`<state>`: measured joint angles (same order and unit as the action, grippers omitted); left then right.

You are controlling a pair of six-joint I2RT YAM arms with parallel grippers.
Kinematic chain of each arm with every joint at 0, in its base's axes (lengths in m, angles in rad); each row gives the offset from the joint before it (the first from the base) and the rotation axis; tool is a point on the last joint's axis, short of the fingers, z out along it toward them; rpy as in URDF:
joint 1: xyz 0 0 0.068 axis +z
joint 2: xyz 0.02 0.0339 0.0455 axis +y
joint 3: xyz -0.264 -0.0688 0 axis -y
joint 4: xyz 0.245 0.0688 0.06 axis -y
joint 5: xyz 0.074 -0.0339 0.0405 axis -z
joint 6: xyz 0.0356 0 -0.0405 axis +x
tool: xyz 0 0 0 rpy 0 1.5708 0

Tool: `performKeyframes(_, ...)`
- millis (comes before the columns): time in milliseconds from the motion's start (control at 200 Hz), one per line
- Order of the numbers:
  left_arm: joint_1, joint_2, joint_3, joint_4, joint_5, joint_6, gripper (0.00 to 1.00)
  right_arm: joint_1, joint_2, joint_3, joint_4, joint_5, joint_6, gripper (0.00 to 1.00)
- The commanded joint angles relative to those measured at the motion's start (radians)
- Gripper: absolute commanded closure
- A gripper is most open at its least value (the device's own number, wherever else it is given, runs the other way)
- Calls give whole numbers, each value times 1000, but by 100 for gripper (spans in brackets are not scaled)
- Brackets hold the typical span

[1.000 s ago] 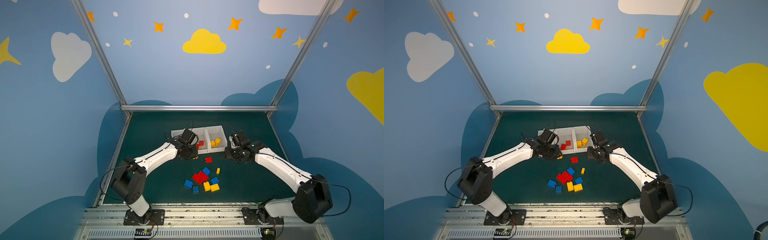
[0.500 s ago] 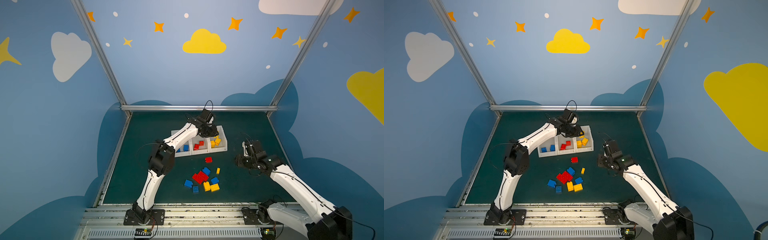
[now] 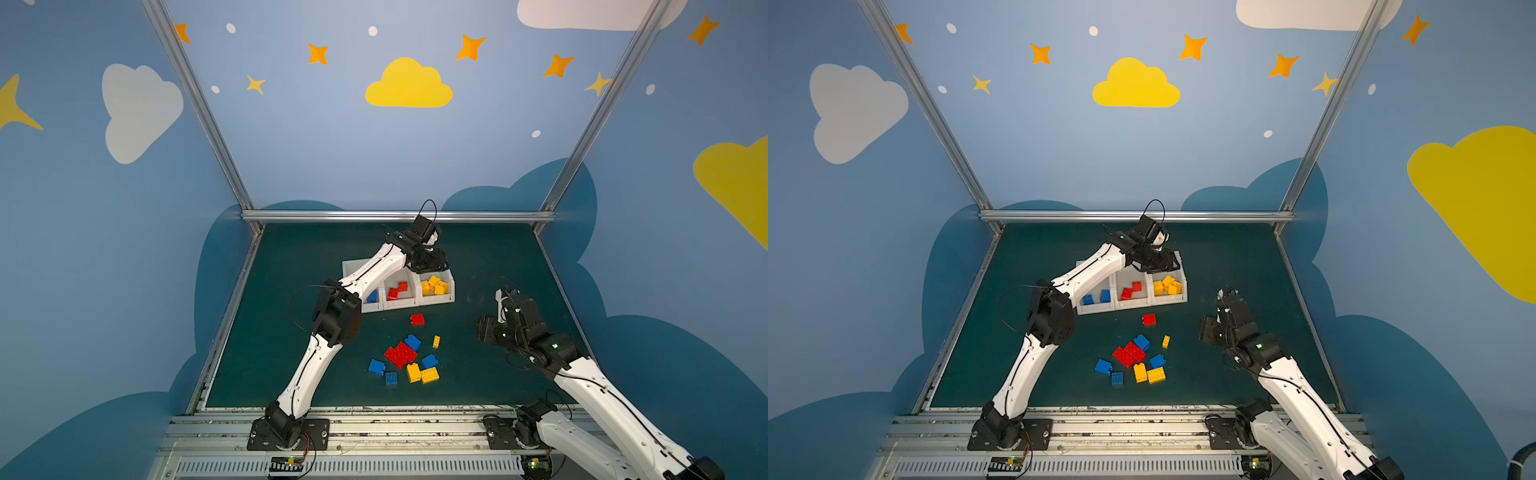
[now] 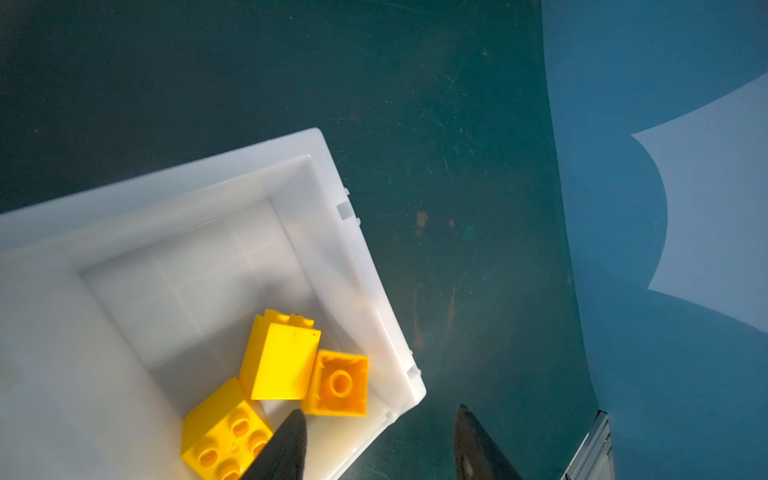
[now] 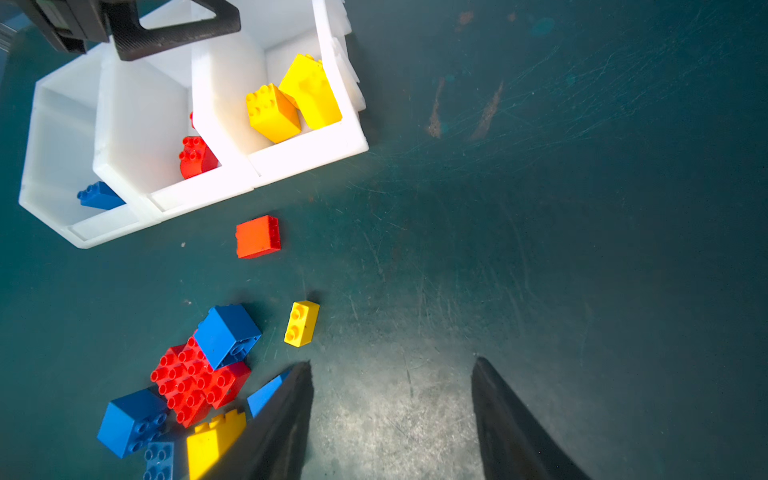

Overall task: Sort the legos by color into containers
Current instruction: 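Drop the yellow brick into the farthest compartment while the right gripper lowers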

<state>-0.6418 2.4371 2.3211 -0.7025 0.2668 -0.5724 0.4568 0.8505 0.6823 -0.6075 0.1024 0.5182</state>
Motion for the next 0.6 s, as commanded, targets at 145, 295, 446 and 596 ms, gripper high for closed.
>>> performKeyframes(145,6,-97,-90,29,-2,12,40,-2,59,28,32,-104,-33,37)
performKeyframes(295,22,-192,-214,85,-9,13,39,12,128,47,47,-215,-53,36)
performKeyframes(446,60,-345,-428,189,-14,-5,38,101,228,84,65,-232,-83,35)
performKeyframes(596,125,-502,-642,257,-9,-17,36,215,372,153,69,-233,-130,32)
